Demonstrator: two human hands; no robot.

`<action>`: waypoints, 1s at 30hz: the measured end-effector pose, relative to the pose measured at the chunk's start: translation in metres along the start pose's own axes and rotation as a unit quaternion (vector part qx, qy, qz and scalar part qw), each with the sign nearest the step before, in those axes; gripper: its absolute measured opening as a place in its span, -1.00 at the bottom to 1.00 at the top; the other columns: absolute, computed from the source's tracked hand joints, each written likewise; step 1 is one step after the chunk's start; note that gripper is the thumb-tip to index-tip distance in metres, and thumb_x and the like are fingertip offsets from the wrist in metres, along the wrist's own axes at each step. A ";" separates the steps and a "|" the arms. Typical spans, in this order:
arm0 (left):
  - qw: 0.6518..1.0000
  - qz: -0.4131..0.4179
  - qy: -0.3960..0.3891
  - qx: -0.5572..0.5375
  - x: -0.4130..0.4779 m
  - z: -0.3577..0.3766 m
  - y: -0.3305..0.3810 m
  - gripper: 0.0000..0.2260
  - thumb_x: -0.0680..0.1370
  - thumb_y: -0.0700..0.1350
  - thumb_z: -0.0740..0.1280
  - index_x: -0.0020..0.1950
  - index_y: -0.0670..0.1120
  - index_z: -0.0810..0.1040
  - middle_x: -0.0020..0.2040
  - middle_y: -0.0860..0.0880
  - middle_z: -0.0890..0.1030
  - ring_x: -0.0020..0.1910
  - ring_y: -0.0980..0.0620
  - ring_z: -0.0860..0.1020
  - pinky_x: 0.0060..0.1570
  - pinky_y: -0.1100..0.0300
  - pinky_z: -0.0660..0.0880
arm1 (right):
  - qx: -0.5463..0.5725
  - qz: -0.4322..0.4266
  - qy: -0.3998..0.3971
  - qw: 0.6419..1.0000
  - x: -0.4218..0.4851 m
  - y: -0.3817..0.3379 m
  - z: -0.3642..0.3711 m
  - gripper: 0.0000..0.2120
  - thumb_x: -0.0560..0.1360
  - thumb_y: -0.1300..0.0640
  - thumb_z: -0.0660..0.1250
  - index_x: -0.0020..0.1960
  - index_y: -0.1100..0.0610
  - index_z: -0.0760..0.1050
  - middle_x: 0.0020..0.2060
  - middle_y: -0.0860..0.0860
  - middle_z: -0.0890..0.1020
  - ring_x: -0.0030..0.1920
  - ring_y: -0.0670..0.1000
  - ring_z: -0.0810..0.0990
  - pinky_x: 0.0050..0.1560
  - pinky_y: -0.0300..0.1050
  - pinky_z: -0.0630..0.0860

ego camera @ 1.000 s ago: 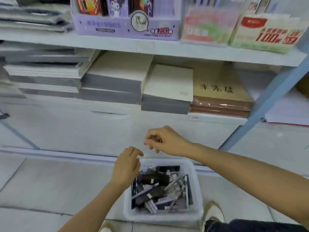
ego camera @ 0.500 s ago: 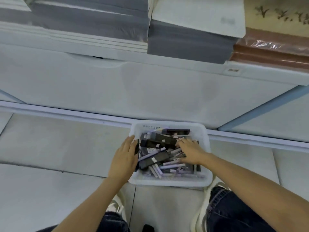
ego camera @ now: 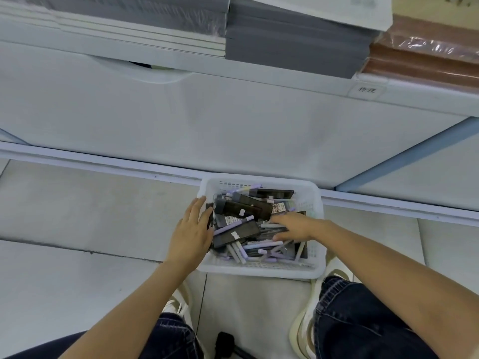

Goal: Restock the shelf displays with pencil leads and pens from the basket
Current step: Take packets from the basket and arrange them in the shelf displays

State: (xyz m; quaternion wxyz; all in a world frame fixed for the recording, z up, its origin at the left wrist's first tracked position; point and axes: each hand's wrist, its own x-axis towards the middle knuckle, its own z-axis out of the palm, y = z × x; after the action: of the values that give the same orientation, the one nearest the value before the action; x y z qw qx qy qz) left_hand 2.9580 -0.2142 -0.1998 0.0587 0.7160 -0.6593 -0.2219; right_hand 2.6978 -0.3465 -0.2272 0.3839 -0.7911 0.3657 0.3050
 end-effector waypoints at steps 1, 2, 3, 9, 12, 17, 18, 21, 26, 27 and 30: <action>1.000 0.001 -0.001 0.003 0.000 0.000 0.000 -0.56 0.65 -0.09 0.18 0.51 -0.18 0.28 0.58 -0.12 0.08 0.57 -0.09 0.04 0.41 0.02 0.29 | 0.002 0.004 -0.015 1.000 -0.001 -0.001 0.001 -0.54 0.56 -0.10 0.29 0.38 0.07 0.35 0.23 0.06 0.53 0.14 0.05 0.52 0.16 -0.03 0.46; 1.000 0.002 -0.004 0.007 0.000 0.001 0.000 -0.57 0.65 -0.08 0.18 0.51 -0.18 0.28 0.59 -0.11 0.06 0.57 -0.08 0.02 0.40 0.03 0.30 | 0.000 0.005 -0.025 1.000 -0.002 -0.002 0.002 -0.50 0.56 -0.11 0.28 0.42 0.06 0.31 0.26 0.06 0.51 0.16 0.06 0.51 0.18 -0.02 0.46; 1.000 0.002 -0.008 0.012 0.000 0.001 0.000 -0.57 0.65 -0.07 0.17 0.51 -0.17 0.28 0.59 -0.11 0.05 0.57 -0.08 0.00 0.40 0.03 0.31 | -0.001 0.004 -0.033 0.999 -0.002 -0.003 0.003 -0.48 0.57 -0.11 0.26 0.46 0.05 0.28 0.27 0.06 0.50 0.17 0.06 0.51 0.20 -0.02 0.46; 1.000 -0.001 -0.013 0.015 0.002 0.000 -0.001 -0.59 0.66 -0.04 0.15 0.49 -0.13 0.30 0.58 -0.09 0.07 0.56 -0.07 0.03 0.40 0.05 0.29 | 0.034 -0.003 -0.026 0.999 -0.008 -0.001 -0.008 -0.53 0.55 -0.16 0.28 0.34 0.10 0.40 0.15 0.08 0.54 0.08 0.05 0.52 0.16 0.01 0.47; 1.000 0.006 0.020 -0.005 0.007 -0.012 0.006 -0.67 0.63 -0.13 0.22 0.39 -0.17 0.43 0.50 -0.19 0.26 0.47 -0.18 0.24 0.34 -0.04 0.33 | 0.037 -0.010 0.013 0.999 -0.018 0.001 -0.037 -0.47 0.52 -0.22 0.28 0.37 0.06 0.38 0.25 -0.02 0.48 0.18 -0.01 0.44 0.24 -0.06 0.39; 0.971 0.010 0.057 -0.232 0.023 -0.035 0.041 -0.67 0.60 -0.07 0.29 0.37 -0.08 0.42 0.31 -0.03 0.44 0.24 0.03 0.44 0.17 0.27 0.36 | 0.100 -0.053 0.061 0.992 -0.036 -0.015 -0.073 -0.70 0.49 -0.21 0.33 0.12 -0.07 0.44 -0.01 -0.15 0.50 0.04 -0.05 0.47 -0.06 -0.22 0.34; 0.948 -0.029 0.027 -0.314 0.026 -0.040 0.050 -0.62 0.59 -0.03 0.32 0.39 -0.03 0.38 0.27 0.03 0.46 0.16 0.13 0.48 0.07 0.37 0.39 | 0.120 -0.067 0.070 0.988 -0.039 -0.023 -0.076 -0.67 0.48 -0.22 0.34 0.15 -0.07 0.47 -0.01 -0.18 0.50 0.01 -0.10 0.48 -0.07 -0.24 0.34; 0.771 -0.185 -0.080 -0.604 0.033 -0.051 0.071 -0.51 0.50 0.01 0.43 0.34 -0.13 0.38 0.17 -0.09 0.58 -0.01 0.08 0.62 -0.18 0.33 0.56 | 0.192 -0.117 0.122 0.967 -0.041 -0.048 -0.077 -0.62 0.47 -0.23 0.35 0.07 0.06 0.50 -0.19 -0.17 0.48 -0.23 -0.16 0.44 -0.21 -0.24 0.32; 0.546 -0.193 -0.105 -0.808 0.033 -0.048 0.092 -0.59 0.58 -0.02 0.28 0.33 -0.25 0.48 0.16 -0.19 0.64 0.11 -0.03 0.64 -0.03 0.09 0.62 | 0.307 -0.127 0.165 0.929 -0.040 -0.082 -0.064 -0.51 0.44 -0.25 0.36 0.24 -0.03 0.35 0.08 -0.07 0.54 0.03 -0.12 0.54 0.00 -0.18 0.49; 0.526 -0.199 -0.082 -0.823 0.035 -0.047 0.095 -0.57 0.59 -0.03 0.27 0.36 -0.26 0.45 0.24 -0.23 0.59 0.19 -0.09 0.60 0.05 0.04 0.62 | 0.324 -0.128 0.166 0.922 -0.039 -0.086 -0.062 -0.50 0.45 -0.24 0.35 0.26 -0.03 0.31 0.13 -0.06 0.53 0.11 -0.12 0.54 0.07 -0.17 0.50; 0.494 -0.218 -0.037 -0.841 0.037 -0.052 0.099 -0.61 0.56 -0.03 0.31 0.26 -0.29 0.50 0.10 -0.26 0.64 0.02 -0.15 0.66 -0.08 -0.04 0.65 | 0.406 -0.128 0.181 0.887 -0.039 -0.092 -0.061 -0.64 0.59 -0.09 0.22 0.25 0.09 0.24 0.05 0.02 0.60 -0.02 -0.14 0.62 -0.09 -0.26 0.54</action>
State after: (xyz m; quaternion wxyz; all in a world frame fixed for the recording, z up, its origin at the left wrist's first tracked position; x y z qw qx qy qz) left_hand 2.8889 -0.2727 -0.1249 0.5580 0.4398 0.0142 -0.7036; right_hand 2.7632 -0.3431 -0.1305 0.6344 -0.6475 0.4163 -0.0702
